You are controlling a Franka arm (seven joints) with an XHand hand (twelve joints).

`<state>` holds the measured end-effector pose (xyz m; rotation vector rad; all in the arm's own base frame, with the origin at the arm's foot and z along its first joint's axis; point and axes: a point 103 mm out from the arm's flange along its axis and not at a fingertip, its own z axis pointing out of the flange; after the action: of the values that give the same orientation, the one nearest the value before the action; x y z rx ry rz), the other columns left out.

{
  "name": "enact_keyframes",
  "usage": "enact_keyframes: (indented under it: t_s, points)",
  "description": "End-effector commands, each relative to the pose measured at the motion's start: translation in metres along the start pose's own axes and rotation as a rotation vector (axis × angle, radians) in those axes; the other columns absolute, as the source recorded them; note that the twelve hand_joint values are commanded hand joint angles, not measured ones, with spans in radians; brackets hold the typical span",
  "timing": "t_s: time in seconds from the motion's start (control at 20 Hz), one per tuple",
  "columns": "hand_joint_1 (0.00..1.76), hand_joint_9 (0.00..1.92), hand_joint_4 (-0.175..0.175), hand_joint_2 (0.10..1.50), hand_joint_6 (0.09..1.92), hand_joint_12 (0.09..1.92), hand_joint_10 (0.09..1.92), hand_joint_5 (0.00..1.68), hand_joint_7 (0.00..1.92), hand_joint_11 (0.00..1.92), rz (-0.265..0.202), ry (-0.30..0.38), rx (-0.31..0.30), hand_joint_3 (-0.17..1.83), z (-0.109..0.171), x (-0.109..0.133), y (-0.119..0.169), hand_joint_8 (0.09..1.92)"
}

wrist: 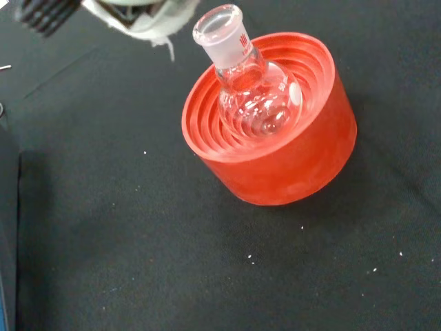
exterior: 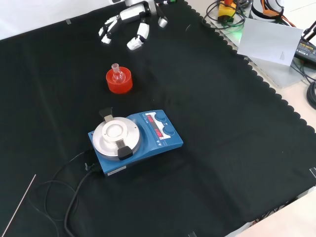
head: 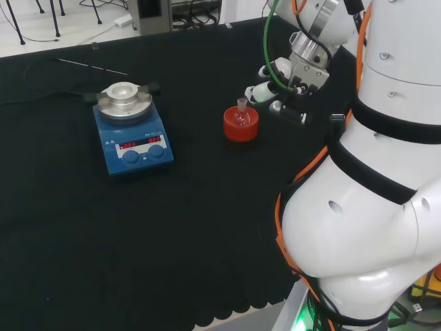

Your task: Pick up the round-bottom flask.

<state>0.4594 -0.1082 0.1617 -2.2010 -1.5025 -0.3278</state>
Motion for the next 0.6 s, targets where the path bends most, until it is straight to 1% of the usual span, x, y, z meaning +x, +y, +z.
enact_keyframes:
  t_s: [0.05,0.2,0.5,0.6]
  points:
    - [0.91,0.21,-0.042,0.61,0.09,1.19,0.7,0.51,0.05,0.0,-0.018,0.018,-0.005,0.76,0.013,-0.007,0.008,0.57]
    - [0.91,0.22,-0.042,0.61,0.09,1.2,0.7,0.52,0.06,0.0,-0.026,0.017,-0.002,0.77,0.026,-0.003,0.013,0.57]
    - [0.91,0.23,-0.042,0.61,0.09,1.21,0.69,0.52,0.06,0.0,-0.048,0.04,0.001,0.77,0.028,-0.008,0.024,0.57]
    - [0.91,0.23,-0.042,0.6,0.09,1.21,0.69,0.52,0.06,0.0,-0.064,0.044,-0.01,0.77,0.03,-0.007,0.027,0.57]
